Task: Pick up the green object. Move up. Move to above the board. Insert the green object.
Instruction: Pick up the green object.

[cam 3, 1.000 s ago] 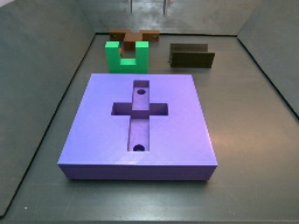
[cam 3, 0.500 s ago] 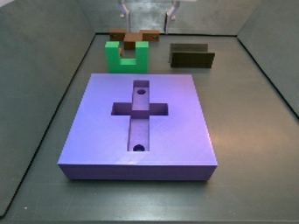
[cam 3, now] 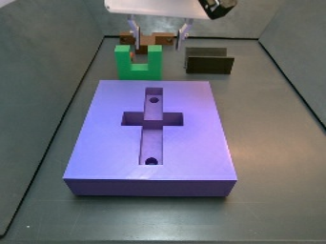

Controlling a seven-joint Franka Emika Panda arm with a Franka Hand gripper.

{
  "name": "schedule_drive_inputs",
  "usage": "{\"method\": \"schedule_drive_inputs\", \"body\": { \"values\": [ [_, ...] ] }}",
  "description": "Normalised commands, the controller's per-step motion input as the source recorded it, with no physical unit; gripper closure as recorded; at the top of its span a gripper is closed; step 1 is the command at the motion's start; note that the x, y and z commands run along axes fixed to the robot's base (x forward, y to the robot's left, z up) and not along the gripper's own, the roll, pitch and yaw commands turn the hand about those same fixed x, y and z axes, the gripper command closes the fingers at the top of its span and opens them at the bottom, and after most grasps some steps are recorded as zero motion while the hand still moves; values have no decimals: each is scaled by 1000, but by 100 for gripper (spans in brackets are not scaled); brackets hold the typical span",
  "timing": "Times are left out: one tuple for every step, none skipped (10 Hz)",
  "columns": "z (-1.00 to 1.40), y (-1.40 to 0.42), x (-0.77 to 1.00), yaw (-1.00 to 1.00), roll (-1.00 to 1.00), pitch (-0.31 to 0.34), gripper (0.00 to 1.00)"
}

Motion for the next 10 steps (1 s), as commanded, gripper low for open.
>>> {"method": "schedule_drive_inputs", "body": {
  "values": [
    [-274,0,23,0,23,0,0],
    [-329,0,0,0,57,0,0],
    [-286,0,0,0,80,0,0],
    [-257,0,0,0,99,0,0],
    [-83,74,0,0,0,0,0],
    [-40,40,0,0,0,0,0],
    [-89,0,0,0,0,0,0],
    [-97,0,0,0,6,0,0],
    [-191,-3,0,0,31,0,0],
    [-269,0,0,0,60,0,0]
  ]
}}
